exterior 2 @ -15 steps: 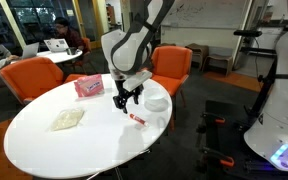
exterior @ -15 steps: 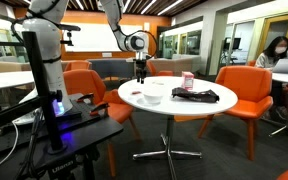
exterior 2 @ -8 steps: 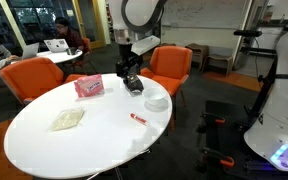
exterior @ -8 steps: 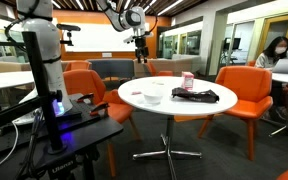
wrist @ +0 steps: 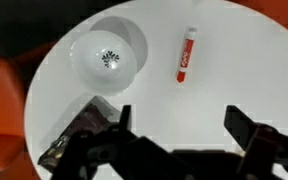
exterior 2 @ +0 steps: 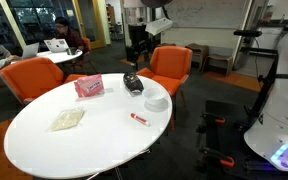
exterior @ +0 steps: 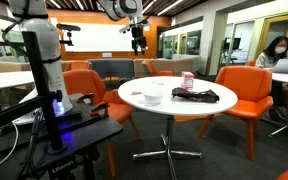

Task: Remove the marker from the bowl and put it on the table

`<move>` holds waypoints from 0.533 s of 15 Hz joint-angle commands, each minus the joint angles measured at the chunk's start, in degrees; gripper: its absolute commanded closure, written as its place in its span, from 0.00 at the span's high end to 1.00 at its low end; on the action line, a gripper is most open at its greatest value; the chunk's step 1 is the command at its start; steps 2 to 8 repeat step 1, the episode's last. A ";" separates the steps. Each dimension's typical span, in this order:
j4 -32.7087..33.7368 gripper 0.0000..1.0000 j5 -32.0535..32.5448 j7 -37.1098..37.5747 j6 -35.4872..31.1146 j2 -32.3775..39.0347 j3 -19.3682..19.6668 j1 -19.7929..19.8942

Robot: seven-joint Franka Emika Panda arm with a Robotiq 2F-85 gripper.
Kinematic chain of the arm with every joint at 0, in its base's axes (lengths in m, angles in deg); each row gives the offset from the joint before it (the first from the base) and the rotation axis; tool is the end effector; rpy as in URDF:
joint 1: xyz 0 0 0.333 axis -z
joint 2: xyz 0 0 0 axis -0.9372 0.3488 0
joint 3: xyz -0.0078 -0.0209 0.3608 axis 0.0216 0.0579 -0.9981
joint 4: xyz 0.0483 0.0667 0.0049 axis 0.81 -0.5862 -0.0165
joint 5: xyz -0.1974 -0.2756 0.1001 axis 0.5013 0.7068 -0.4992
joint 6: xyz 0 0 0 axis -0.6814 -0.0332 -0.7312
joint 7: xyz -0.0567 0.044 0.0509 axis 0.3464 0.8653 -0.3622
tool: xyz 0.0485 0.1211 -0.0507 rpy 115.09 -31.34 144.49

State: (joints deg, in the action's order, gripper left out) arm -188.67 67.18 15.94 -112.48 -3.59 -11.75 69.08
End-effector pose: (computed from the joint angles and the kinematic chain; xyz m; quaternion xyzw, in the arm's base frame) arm 0.4593 -0.0353 0.4374 0.9946 -0.0845 0.0262 0.0543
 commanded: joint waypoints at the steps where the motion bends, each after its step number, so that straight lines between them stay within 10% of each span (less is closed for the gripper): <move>1: -0.99 1.00 0.00 -2.03 1.61 -1.53 -1.02 1.18; 8: -0.99 1.00 0.00 -2.03 1.61 -1.53 -1.02 1.18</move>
